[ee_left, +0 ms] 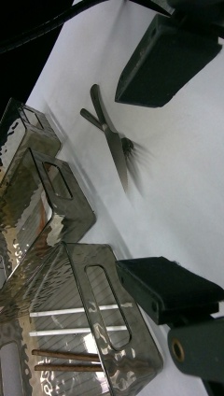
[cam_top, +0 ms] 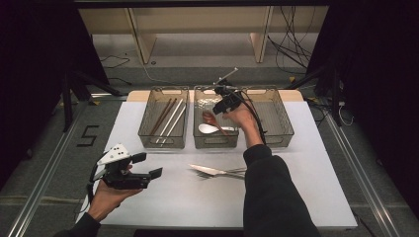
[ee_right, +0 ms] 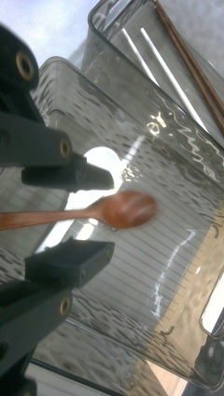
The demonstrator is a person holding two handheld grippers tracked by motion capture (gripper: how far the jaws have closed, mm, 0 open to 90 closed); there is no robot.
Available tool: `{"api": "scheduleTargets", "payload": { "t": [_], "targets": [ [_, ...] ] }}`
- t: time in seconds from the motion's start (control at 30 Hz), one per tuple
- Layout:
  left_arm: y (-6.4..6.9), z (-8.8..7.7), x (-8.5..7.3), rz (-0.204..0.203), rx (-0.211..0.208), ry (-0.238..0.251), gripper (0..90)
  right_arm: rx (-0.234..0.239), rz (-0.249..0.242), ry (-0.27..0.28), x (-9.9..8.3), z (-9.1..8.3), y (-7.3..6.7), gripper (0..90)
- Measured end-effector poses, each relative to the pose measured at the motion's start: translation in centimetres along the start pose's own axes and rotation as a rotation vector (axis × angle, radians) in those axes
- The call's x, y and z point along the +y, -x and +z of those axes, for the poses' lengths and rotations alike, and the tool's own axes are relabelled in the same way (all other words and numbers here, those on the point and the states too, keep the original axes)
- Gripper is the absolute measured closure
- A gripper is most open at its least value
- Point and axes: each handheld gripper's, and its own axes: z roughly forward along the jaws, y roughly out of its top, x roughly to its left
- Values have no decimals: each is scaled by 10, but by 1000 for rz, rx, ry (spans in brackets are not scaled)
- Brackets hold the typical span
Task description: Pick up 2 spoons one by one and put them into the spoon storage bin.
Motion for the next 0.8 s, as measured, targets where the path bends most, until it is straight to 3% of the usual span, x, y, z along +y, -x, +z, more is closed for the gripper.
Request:
{"api": "scheduleTargets", "payload": {
  "t": [0.3, 0.53, 0.8],
  "targets": [
    [0, 0, 0, 0, 1, -3, 156, 38, -40, 25, -17, -17, -3, 446],
    [0, 1, 0, 0, 5, -1, 156, 77, -94, 50, -42, -33, -7, 390],
    [-1, 1, -1, 0, 9, -1, 155, 131, -155, 59, -75, -49, -21, 337]
  ]
}}
